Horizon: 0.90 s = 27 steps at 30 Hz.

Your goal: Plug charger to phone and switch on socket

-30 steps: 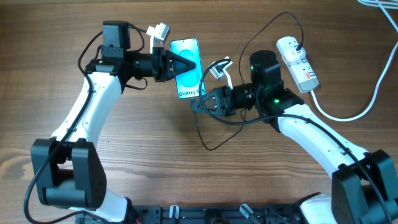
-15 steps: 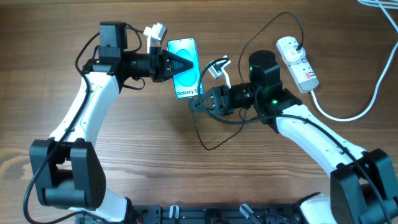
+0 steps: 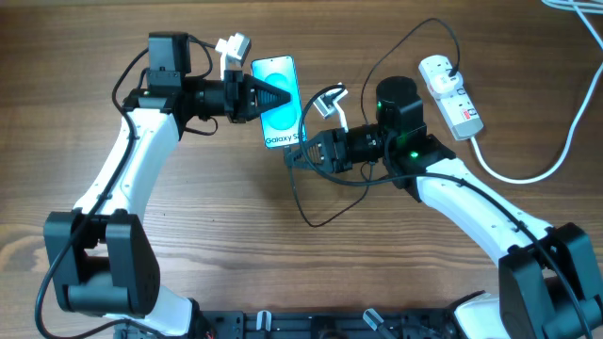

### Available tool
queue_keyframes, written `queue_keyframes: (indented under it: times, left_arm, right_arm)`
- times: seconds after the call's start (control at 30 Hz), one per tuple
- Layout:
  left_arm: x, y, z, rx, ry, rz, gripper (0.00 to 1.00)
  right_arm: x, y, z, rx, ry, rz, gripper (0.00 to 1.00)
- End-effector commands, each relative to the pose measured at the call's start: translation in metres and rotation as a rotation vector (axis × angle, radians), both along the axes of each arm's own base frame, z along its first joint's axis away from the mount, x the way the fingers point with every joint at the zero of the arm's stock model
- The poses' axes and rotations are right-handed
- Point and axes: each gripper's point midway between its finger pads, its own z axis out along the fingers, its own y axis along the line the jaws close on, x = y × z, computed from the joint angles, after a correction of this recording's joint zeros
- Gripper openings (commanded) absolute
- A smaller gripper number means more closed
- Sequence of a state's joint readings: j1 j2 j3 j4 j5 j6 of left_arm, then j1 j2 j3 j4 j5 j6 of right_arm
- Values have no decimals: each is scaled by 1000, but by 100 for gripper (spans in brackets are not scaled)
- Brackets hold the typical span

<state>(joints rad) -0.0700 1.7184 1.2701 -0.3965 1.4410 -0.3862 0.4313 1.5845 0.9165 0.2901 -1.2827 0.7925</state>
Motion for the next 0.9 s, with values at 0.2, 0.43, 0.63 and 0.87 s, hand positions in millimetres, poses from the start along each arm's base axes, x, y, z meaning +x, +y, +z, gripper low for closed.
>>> queue_keyframes:
  times: [0.2,0.43,0.63,0.87]
  left_arm:
    - [-12,-6,6,-37,-29,-54,4]
    - [-12,-6,6,-37,-27,-54,4]
    - [-12,-6,6,-37,-24,-54,4]
    - [-12,-6,6,-37,-24,-54,4]
  right_arm:
    - [30,-10,11,1,-43,-117,4]
    - [35,-10,9,-10,-46,-150,35]
    - [32,-10,7,-14,-43,-136,100]
    - [38,-19,0,-25,-124,-146,100]
